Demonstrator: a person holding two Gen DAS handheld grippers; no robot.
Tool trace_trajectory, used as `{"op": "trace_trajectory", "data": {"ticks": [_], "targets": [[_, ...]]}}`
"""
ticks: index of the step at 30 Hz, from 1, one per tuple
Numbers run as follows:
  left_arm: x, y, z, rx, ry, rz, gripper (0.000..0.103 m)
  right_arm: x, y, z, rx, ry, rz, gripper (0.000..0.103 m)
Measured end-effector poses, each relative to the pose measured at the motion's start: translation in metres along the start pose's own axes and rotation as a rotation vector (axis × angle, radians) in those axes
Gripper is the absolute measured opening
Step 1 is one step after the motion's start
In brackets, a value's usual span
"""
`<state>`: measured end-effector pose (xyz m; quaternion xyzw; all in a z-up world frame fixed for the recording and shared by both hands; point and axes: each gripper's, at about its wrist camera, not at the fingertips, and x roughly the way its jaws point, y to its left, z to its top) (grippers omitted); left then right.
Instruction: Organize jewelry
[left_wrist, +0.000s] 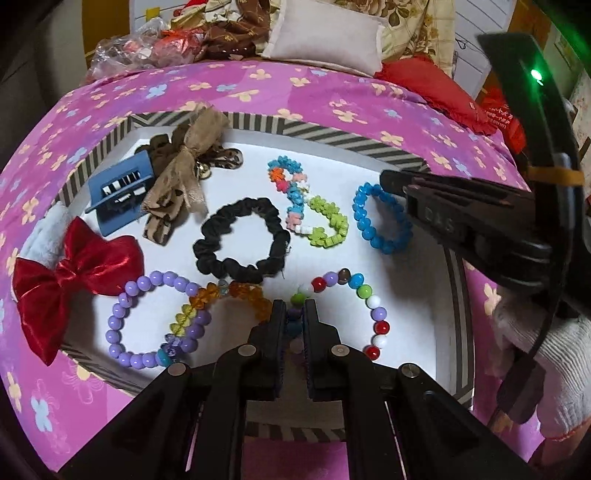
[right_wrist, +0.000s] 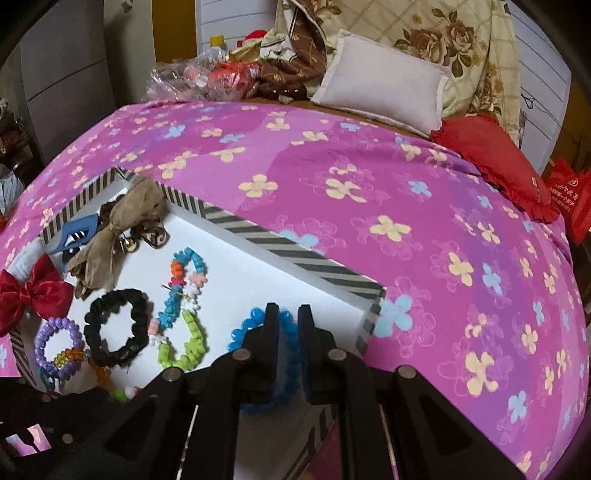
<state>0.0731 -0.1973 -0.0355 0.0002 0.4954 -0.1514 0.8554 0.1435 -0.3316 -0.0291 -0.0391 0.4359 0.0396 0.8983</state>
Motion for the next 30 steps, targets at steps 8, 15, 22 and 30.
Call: {"op": "trace_trajectory", "data": {"ticks": [8,15,22,30], "targets": [[-0.020,0.001,-0.005,0.018,-0.029,0.011,0.035,-0.047,0.000,-0.027,0.055,-0.053,0.047,0.044],[-0.048,0.010,-0.024,0.029,-0.094,0.076,0.035,-0.100,0.006,-0.065,0.118,-0.127,0.078,0.062],[-0.073,0.027,-0.046,-0.005,-0.140,0.112,0.035,-0.132,0.025,-0.094,0.149,-0.155,0.060,0.068],[-0.100,0.046,-0.064,-0.033,-0.178,0.125,0.035,-0.154,0.055,-0.119,0.151,-0.166,0.059,0.071]]}}
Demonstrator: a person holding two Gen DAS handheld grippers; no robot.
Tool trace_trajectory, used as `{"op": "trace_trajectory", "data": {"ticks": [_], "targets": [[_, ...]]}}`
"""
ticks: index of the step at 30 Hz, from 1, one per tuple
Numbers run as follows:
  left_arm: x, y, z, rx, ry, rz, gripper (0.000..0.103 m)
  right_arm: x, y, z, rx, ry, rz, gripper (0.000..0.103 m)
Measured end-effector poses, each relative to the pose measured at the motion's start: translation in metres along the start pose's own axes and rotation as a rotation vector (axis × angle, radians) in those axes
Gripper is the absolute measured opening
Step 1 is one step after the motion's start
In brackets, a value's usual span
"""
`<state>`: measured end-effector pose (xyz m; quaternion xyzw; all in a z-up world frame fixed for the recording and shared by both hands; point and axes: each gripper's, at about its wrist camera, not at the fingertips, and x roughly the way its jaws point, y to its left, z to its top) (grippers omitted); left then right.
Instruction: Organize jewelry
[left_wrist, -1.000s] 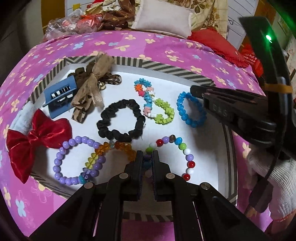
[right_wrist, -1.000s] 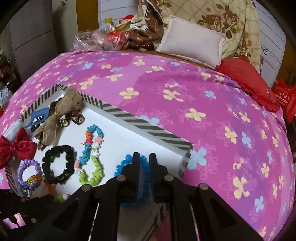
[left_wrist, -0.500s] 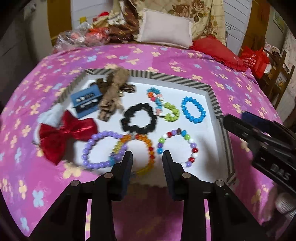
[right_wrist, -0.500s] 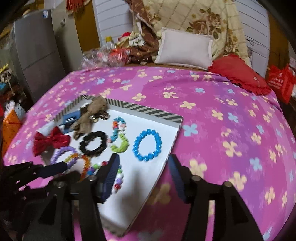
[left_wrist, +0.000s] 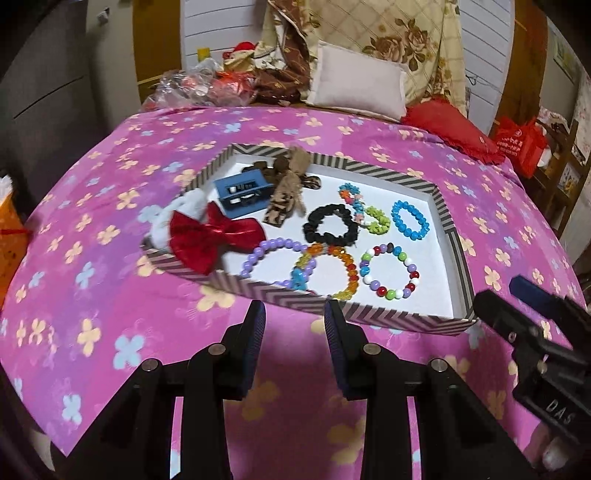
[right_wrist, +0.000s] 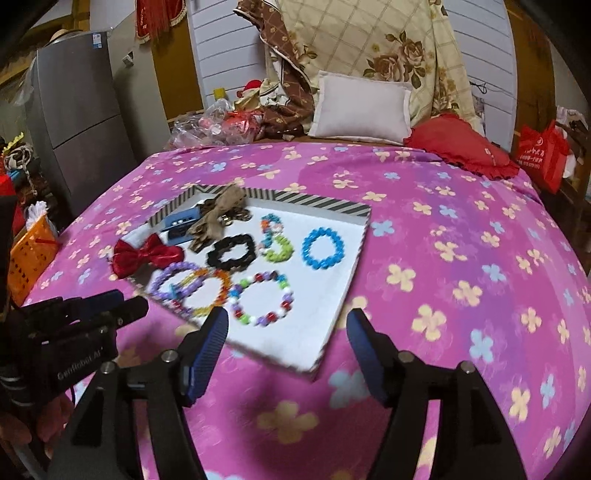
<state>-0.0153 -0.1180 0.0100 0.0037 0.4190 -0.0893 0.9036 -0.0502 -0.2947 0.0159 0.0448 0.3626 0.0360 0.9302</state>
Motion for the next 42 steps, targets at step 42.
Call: {"op": "trace_trajectory", "data": {"ticks": [42], "targets": [[-0.067,0.025,-0.013,-0.018,-0.118,0.055,0.035,-0.052,0.059,-0.009,-0.023,-0.059,-0.003,0.082]]}}
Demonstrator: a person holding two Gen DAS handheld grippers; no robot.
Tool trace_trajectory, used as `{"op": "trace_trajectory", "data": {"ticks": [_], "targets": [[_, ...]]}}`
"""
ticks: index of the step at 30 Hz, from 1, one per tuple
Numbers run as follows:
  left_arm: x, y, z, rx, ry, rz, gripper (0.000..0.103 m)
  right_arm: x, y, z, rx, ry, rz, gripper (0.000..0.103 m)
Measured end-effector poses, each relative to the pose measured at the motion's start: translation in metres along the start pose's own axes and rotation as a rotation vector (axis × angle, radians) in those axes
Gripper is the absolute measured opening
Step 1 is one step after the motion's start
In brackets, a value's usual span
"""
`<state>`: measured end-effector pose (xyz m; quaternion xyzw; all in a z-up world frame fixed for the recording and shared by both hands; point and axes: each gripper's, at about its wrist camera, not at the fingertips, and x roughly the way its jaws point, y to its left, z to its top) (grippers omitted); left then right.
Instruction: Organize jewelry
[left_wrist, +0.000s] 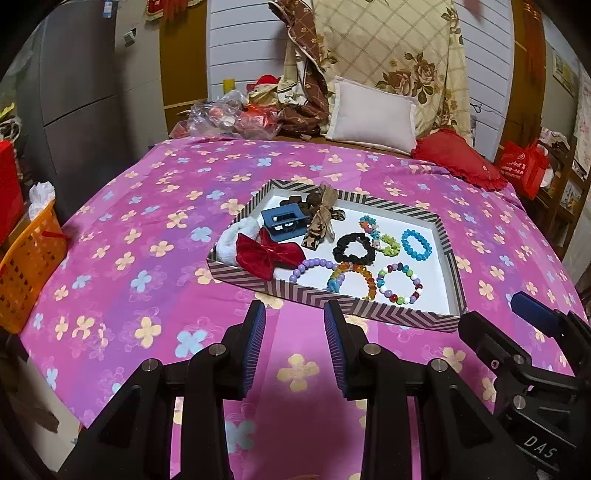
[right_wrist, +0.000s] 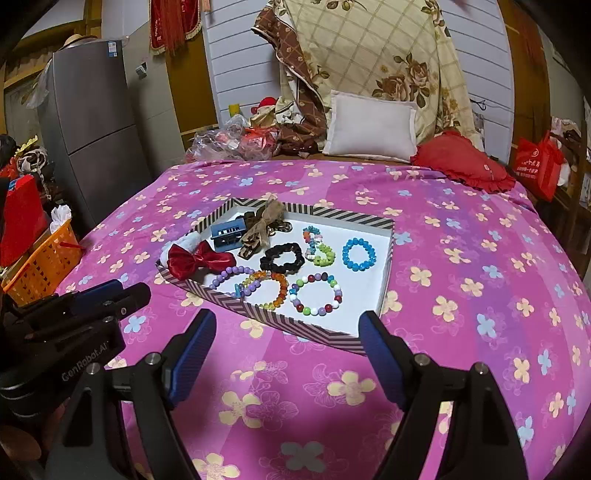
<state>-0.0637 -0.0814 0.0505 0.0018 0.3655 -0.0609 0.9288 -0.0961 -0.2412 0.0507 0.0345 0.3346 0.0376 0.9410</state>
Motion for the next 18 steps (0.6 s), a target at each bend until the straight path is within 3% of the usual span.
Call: {"op": "trace_trajectory", "data": {"ticks": [18], "targets": [[0.0009,0.0011,-0.0006,-0.001,0.003,0.000,0.035,0.0013,0.0015,0.0005,-0.007,0.009,-0.002,0.083]]}}
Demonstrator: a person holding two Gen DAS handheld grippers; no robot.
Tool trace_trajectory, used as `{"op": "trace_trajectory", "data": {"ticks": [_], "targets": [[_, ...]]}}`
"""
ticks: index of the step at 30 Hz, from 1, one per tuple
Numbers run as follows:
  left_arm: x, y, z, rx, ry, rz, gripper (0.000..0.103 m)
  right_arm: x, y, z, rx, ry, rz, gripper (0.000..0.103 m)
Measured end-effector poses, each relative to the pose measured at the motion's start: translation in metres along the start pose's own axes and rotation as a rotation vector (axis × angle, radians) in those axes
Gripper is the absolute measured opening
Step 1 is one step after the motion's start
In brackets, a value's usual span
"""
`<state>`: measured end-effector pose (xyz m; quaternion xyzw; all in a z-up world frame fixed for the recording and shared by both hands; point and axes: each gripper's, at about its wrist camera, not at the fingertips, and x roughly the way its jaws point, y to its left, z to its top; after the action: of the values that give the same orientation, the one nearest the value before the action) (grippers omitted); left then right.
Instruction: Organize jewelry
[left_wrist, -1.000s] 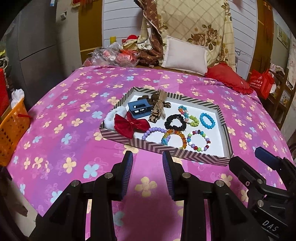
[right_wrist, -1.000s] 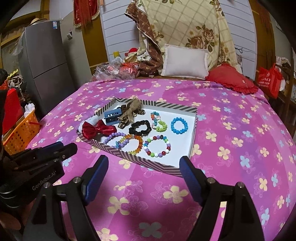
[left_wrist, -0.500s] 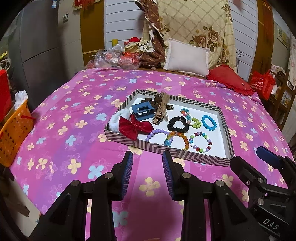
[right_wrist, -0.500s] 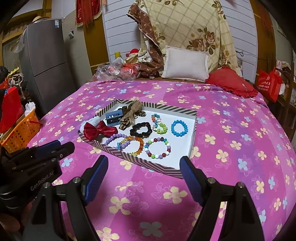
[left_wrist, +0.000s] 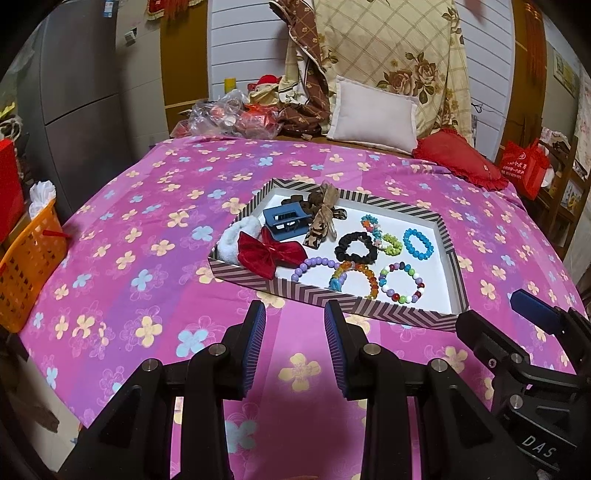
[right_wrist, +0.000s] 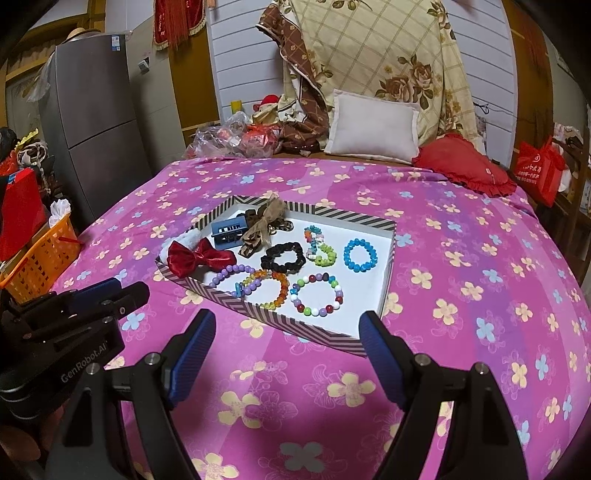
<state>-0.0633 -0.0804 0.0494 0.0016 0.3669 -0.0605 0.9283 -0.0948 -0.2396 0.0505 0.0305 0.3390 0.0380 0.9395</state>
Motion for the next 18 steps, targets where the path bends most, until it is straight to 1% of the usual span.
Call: {"op": "trace_trajectory", "data": {"ticks": [18], "targets": [[0.0023,-0.0004,-0.0015,0.006,0.002,0.004,0.035,0.0066,-0.0031,-0.0009,0.003,0.013,0.002,0.083]]}}
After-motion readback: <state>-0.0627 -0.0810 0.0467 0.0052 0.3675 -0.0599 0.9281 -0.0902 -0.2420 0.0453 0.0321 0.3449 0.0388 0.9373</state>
